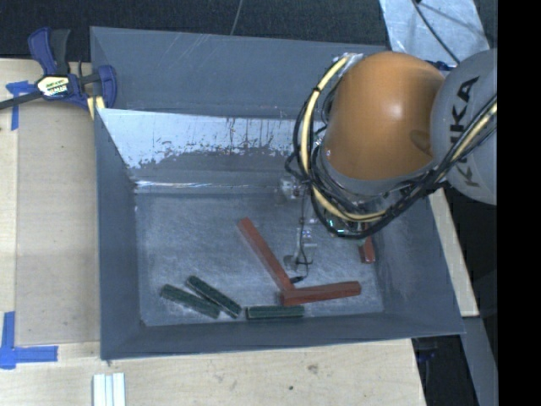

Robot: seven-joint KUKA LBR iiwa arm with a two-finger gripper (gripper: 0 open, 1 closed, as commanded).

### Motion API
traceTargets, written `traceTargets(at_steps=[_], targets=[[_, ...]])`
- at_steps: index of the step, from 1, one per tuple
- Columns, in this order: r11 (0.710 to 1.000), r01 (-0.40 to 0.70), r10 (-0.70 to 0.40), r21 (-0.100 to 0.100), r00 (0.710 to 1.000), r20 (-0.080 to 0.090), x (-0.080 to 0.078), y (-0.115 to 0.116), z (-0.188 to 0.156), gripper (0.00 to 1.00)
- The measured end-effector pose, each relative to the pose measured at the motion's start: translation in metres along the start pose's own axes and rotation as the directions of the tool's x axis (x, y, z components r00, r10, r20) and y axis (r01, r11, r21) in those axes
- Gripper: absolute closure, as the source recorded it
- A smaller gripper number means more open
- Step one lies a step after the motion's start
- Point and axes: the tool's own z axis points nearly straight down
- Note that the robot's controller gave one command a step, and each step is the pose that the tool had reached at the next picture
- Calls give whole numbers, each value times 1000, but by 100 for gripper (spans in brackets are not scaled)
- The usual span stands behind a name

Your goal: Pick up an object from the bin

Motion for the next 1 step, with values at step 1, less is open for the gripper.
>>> traceTargets(at_steps=[1], targets=[[1000, -2, 2, -1, 1000, 8, -2, 0, -4, 0]])
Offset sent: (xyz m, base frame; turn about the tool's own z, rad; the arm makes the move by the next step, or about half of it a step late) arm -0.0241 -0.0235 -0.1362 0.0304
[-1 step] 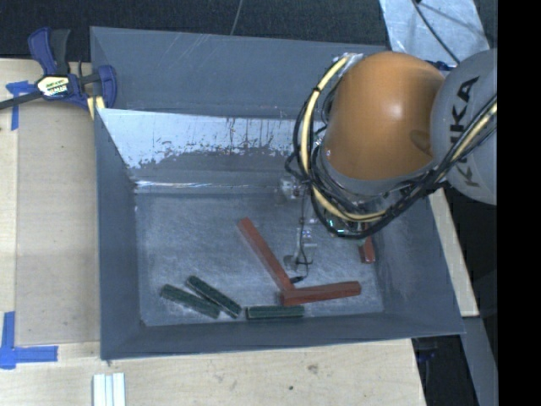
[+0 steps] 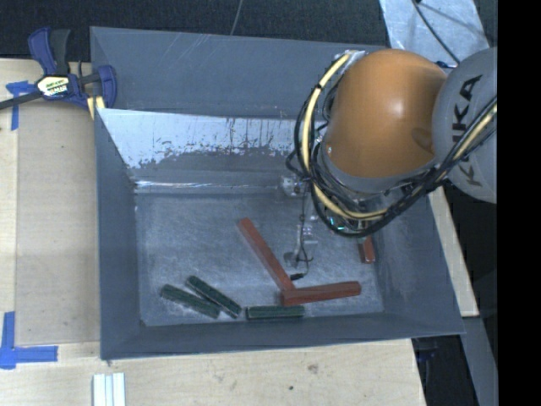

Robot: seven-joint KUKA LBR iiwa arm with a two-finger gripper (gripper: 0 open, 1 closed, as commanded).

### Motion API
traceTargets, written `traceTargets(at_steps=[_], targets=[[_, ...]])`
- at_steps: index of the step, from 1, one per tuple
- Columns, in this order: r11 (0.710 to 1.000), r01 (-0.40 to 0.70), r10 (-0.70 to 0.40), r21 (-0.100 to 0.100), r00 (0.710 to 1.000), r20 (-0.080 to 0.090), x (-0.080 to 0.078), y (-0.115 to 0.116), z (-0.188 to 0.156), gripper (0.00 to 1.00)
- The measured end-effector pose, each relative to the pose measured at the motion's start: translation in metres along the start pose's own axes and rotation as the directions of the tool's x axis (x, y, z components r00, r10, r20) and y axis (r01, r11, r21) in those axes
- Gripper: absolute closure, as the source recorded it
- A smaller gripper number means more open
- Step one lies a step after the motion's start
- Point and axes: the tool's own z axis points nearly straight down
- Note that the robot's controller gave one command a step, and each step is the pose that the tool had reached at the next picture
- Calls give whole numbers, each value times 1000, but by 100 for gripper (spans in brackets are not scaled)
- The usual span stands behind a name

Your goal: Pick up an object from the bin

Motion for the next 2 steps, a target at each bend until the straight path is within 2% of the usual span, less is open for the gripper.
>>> traceTargets(at_steps=[1, 2], targets=[[1000, -10, 10, -1, 1000, 7, 8, -8, 49, 0], [1000, -15, 15, 1, 1000, 2, 10, -9, 73, 0]])
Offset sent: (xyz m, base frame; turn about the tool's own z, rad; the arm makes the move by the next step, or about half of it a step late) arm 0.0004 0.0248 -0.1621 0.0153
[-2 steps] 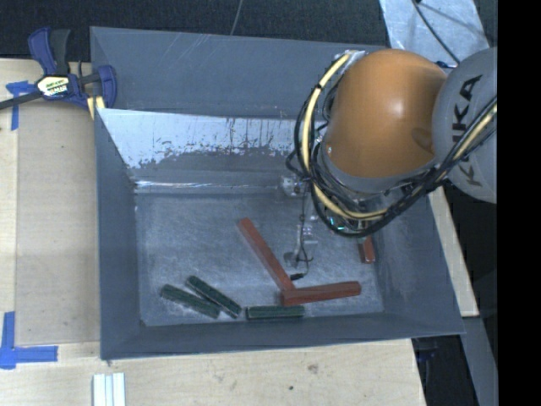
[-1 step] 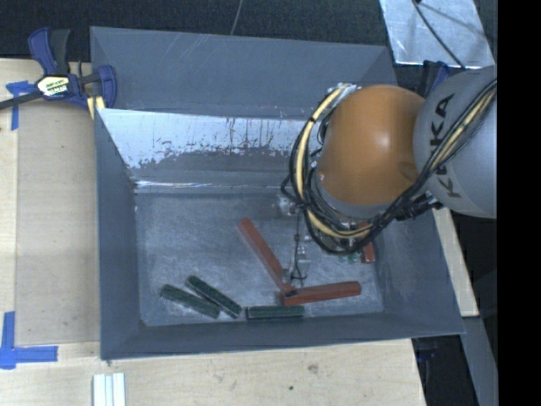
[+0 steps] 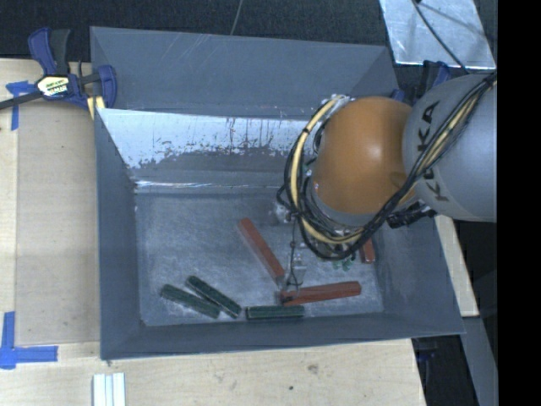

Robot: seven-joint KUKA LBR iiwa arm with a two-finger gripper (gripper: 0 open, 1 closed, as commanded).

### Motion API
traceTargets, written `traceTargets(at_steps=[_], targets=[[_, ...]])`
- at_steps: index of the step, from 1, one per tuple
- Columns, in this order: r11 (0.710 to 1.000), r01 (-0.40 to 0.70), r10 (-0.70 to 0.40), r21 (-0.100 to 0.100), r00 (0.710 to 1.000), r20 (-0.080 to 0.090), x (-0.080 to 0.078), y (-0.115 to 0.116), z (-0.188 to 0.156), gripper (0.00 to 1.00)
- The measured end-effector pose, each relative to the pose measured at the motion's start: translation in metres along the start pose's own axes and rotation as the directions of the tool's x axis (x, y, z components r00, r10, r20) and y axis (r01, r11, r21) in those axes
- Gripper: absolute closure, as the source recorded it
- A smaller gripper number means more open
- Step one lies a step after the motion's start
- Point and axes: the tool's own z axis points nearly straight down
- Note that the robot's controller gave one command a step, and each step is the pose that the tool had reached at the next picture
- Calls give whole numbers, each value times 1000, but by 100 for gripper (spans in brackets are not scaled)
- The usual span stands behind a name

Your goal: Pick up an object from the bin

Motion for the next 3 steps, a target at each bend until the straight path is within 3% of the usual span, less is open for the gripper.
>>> traceTargets(at_steps=[1, 2, 3], targets=[[1000, -13, 13, 5, 1000, 18, -64, -47, -24, 0], [1000, 15, -15, -1, 1000, 0, -33, 29, 35, 0], [981, 194, -194, -6, 981, -1, -37, 38, 78, 0]])
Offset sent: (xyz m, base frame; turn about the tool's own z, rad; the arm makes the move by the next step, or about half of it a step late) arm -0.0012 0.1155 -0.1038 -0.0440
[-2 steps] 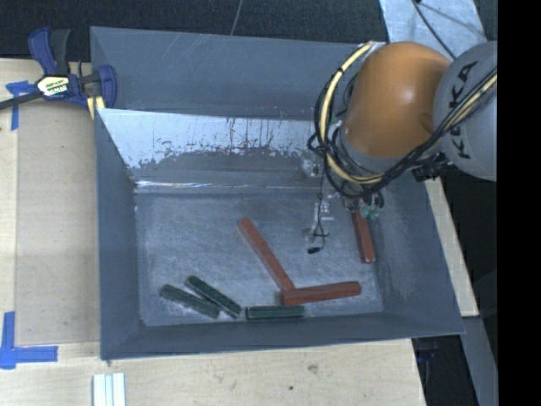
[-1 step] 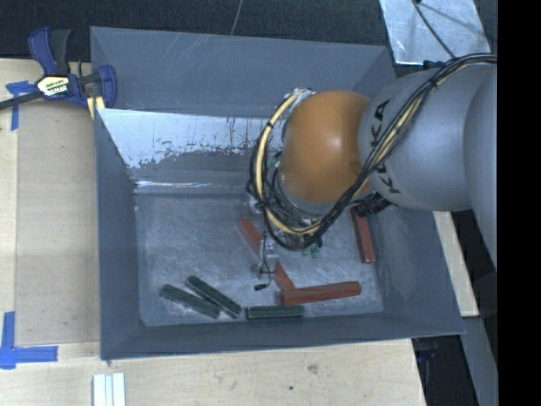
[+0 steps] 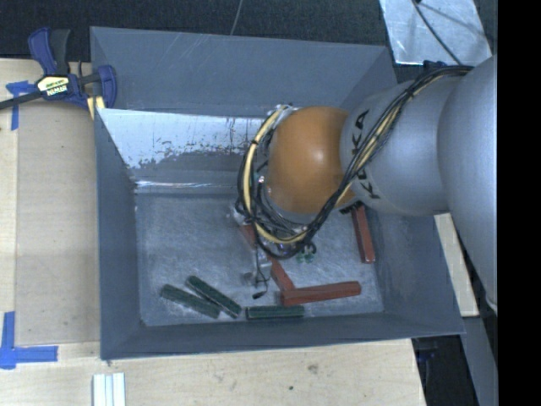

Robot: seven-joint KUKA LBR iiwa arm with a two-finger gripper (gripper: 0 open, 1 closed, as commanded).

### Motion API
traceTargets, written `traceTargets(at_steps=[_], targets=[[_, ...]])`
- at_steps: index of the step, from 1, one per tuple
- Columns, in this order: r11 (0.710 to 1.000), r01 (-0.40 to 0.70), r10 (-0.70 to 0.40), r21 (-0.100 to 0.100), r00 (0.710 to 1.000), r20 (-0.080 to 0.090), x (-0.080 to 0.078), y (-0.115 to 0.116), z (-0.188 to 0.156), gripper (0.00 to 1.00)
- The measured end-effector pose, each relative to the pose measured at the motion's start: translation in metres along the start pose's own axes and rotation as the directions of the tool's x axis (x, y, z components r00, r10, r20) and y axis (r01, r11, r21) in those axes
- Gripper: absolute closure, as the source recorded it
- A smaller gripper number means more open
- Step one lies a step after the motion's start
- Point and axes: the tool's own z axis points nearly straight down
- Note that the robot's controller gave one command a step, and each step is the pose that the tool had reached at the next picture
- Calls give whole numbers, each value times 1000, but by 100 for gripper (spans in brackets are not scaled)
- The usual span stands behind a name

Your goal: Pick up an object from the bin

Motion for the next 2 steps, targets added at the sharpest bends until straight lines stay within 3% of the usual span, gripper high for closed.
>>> traceTargets(at_steps=[1, 2], targets=[[999, -45, 45, 4, 999, 2, -31, -23, 26, 100], [999, -46, 46, 4, 999, 0, -30, -24, 26, 0]])
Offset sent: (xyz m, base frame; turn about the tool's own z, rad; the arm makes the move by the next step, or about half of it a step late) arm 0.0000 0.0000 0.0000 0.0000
